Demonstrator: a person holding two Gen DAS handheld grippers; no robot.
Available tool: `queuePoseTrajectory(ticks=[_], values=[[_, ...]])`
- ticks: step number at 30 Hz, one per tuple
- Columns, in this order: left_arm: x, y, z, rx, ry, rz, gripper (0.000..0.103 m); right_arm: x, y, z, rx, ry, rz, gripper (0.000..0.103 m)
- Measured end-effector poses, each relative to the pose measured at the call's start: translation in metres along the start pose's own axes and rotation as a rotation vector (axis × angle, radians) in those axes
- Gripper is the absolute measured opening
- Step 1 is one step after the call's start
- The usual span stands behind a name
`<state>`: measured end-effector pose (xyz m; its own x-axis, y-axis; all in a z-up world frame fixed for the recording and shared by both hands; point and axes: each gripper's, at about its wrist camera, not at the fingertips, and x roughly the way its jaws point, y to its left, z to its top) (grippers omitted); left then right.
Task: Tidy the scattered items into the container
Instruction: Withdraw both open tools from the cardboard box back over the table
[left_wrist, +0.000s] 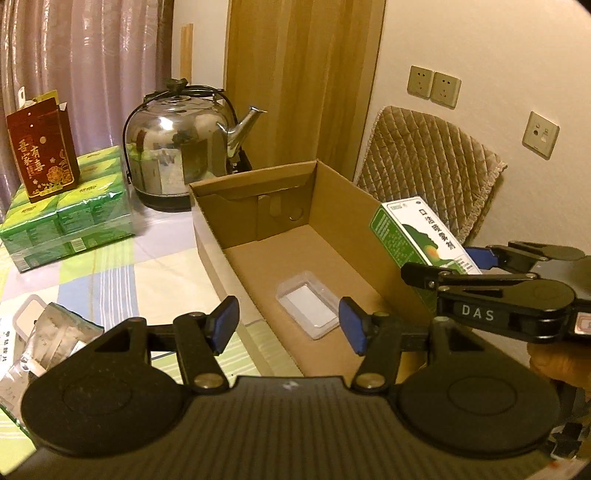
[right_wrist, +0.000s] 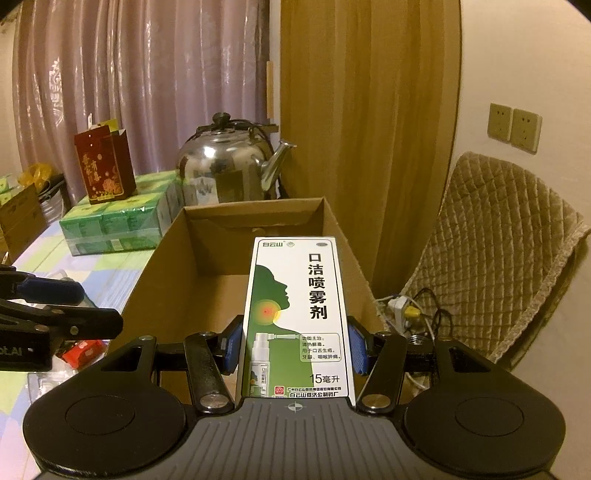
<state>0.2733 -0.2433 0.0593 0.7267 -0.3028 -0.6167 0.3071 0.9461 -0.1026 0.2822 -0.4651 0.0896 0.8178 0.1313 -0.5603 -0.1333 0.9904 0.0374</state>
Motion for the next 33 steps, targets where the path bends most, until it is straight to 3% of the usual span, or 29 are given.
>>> queuePoseTrajectory(ticks=[4, 5, 6, 7, 17, 26, 33], values=[[-0.002, 0.003, -0.001, -0.006, -0.001, 0.003, 0.055, 0.003, 0.001, -0.001, -0.002, 0.008, 0.006, 0.055], [-0.002, 0.004, -0.001, -0.007, 0.000, 0.003, 0.055, 0.004, 0.001, -0.001, -0.004, 0.011, 0.009, 0.060], [-0.002, 0.004, -0.002, -0.008, 0.000, 0.004, 0.055, 0.003, 0.001, -0.001, -0.001, 0.006, 0.017, 0.072], [-0.003, 0.005, -0.003, -0.009, -0.001, 0.004, 0.055, 0.002, 0.001, -0.001, 0.002, -0.002, 0.018, 0.075], [-0.016, 0.013, -0.012, -0.032, -0.007, 0.020, 0.056, -0.020, 0.000, -0.009, 0.008, -0.033, -0.002, 0.075], [-0.046, 0.029, -0.032, -0.070, -0.017, 0.055, 0.064, -0.048, 0.021, -0.018, 0.006, -0.043, 0.018, 0.076], [-0.084, 0.051, -0.062, -0.100, -0.014, 0.116, 0.077, -0.073, 0.053, -0.026, -0.004, -0.062, 0.067, 0.091]])
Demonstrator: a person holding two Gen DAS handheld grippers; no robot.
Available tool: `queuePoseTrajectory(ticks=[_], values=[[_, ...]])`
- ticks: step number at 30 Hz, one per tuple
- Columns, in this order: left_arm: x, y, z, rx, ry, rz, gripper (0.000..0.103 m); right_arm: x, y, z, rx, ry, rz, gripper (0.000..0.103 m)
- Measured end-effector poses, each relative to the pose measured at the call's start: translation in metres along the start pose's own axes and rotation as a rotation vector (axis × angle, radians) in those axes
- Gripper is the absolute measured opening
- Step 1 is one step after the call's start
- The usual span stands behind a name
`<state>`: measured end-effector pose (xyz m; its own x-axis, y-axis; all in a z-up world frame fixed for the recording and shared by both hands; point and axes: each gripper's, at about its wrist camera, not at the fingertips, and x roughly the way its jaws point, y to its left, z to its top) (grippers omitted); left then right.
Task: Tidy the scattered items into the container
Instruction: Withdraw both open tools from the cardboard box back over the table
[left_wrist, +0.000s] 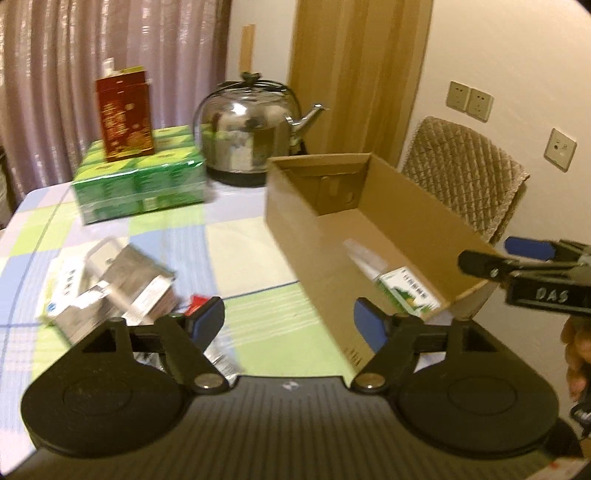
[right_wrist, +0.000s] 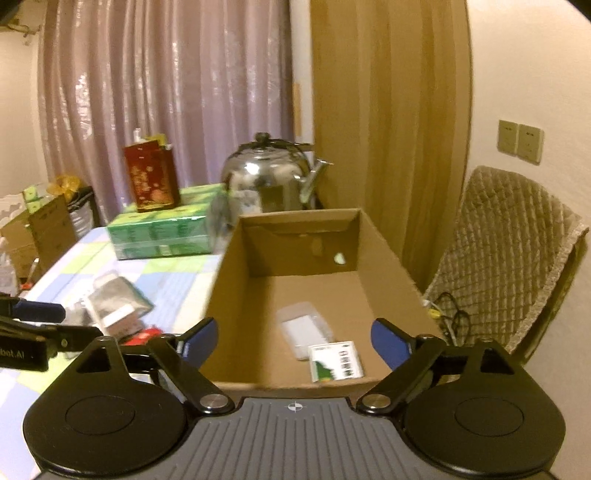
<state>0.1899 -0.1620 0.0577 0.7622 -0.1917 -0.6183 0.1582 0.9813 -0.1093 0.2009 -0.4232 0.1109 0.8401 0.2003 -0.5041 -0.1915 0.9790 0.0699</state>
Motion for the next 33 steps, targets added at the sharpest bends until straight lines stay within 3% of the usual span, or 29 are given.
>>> queuePoseTrajectory(ticks=[10, 15, 20, 33], values=[[-0.053, 0.069, -0.052, -0.055, 0.037, 0.131, 0.097, -0.016, 0.047, -0.020, -0.026, 0.036, 0.088, 0.101], [-0.069, 0.094, -0.074, -0.076, 0.058, 0.195, 0.102, -0.022, 0.071, -0.031, -0.038, 0.047, 0.134, 0.101], [-0.079, 0.112, -0.090, -0.091, 0.072, 0.240, 0.102, -0.028, 0.096, -0.040, -0.073, 0.049, 0.191, 0.101], [-0.071, 0.141, -0.103, -0.109, 0.097, 0.238, 0.102, 0.010, 0.150, -0.060, -0.172, 0.158, 0.281, 0.101]])
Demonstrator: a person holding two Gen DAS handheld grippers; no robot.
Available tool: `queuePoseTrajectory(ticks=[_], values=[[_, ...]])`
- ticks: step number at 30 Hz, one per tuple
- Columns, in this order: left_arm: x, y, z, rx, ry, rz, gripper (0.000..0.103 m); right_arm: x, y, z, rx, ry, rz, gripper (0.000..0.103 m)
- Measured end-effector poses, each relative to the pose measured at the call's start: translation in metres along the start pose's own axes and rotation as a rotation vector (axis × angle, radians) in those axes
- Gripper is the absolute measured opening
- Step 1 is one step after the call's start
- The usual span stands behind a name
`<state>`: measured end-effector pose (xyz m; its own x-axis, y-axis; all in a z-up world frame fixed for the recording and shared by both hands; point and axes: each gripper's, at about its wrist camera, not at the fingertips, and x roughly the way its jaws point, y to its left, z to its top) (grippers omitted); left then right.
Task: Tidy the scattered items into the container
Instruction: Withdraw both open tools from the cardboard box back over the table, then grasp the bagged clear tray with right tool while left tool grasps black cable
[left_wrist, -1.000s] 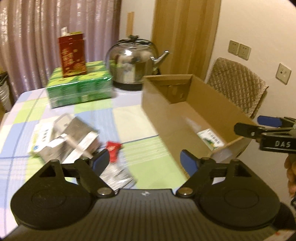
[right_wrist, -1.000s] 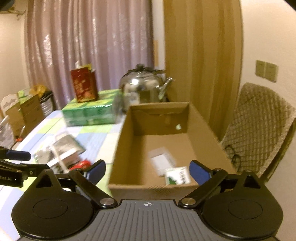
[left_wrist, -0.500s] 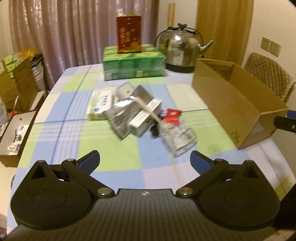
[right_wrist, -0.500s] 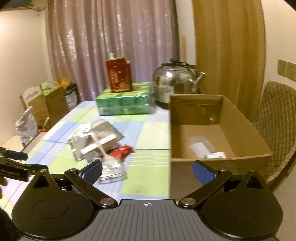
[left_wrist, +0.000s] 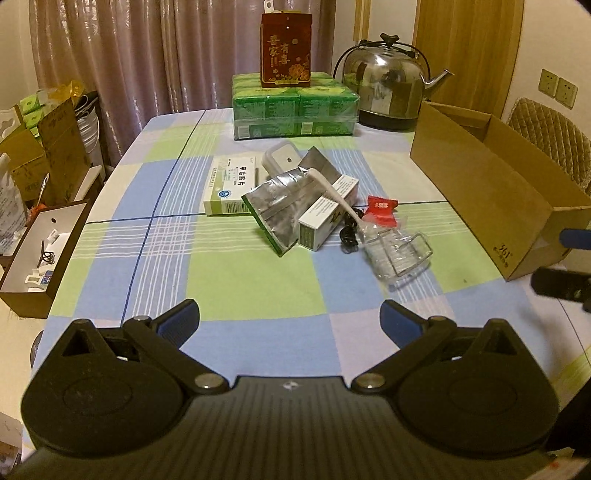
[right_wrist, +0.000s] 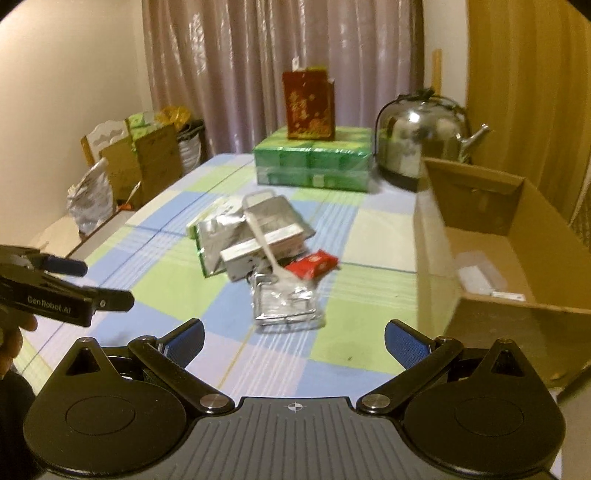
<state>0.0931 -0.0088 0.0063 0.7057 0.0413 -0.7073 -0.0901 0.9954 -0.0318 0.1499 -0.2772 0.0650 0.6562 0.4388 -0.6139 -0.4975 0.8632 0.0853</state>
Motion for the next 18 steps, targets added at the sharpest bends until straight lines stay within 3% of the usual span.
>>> queuePoseTrajectory(ticks=[18], values=[[0.064, 0.021, 0.010, 0.064, 0.034, -0.050, 0.101, 0.092, -0.001, 0.001, -0.023, 0.090, 0.031, 0.101]])
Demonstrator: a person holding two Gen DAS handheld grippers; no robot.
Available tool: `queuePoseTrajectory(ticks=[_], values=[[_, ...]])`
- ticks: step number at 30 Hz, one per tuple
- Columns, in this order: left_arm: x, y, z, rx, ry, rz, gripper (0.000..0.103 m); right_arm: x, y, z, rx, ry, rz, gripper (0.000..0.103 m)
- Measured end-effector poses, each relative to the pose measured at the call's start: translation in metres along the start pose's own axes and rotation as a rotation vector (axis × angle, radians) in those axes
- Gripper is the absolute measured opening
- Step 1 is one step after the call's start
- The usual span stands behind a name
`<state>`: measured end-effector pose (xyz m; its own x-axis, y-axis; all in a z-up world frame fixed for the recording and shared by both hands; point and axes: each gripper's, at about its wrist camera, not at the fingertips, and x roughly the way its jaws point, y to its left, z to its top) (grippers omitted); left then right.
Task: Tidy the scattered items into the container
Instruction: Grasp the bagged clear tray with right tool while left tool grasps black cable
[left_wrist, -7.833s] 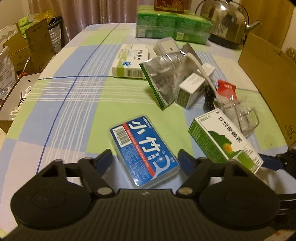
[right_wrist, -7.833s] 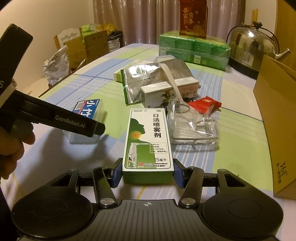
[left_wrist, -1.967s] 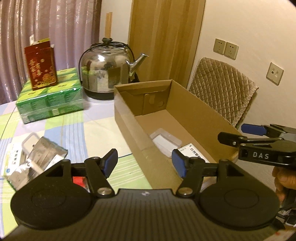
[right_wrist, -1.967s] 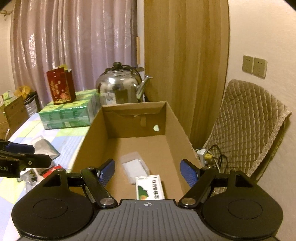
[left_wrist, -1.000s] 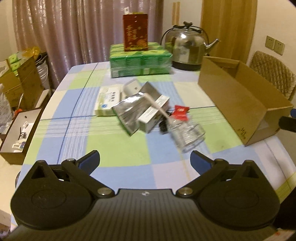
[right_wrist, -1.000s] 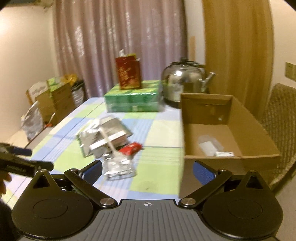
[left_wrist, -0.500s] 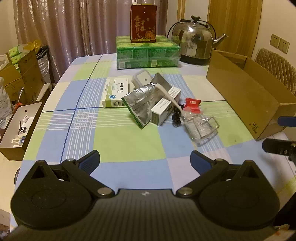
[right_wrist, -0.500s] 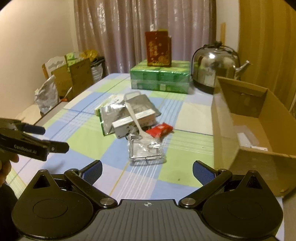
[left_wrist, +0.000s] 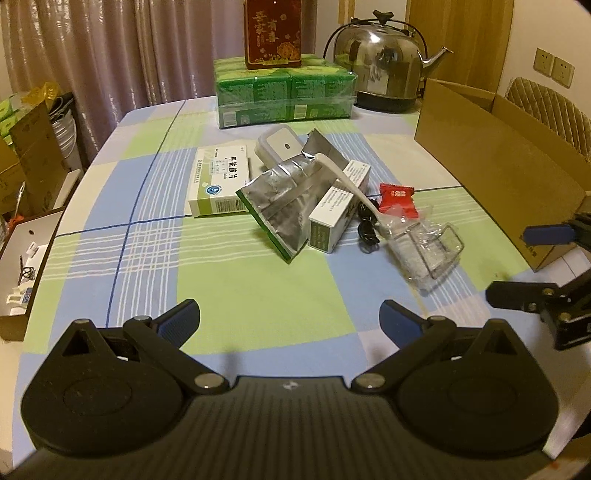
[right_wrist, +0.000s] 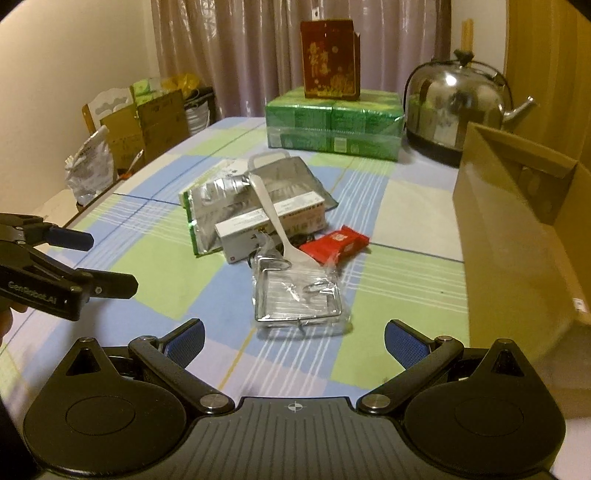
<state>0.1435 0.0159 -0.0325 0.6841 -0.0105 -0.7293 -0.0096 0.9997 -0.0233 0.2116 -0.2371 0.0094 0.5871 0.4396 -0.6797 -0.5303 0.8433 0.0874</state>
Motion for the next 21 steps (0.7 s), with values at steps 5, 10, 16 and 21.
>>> queuePoseTrajectory(ticks=[5, 10, 16, 21], values=[[0.021, 0.002, 0.005, 0.048, 0.017, -0.029, 0.096, 0.025, -0.008, 0.004, 0.010, 0.016, 0.003, 0.101], [0.037, 0.001, 0.008, 0.078, 0.021, -0.045, 0.095, 0.046, -0.015, 0.007, 0.019, 0.027, 0.016, 0.101], [0.052, 0.002, 0.011, 0.080, 0.029, -0.053, 0.095, 0.063, -0.020, 0.008, 0.033, 0.044, 0.036, 0.088], [0.060, 0.002, 0.012, 0.083, 0.031, -0.054, 0.095, 0.071, -0.018, 0.009, 0.020, 0.042, 0.034, 0.083]])
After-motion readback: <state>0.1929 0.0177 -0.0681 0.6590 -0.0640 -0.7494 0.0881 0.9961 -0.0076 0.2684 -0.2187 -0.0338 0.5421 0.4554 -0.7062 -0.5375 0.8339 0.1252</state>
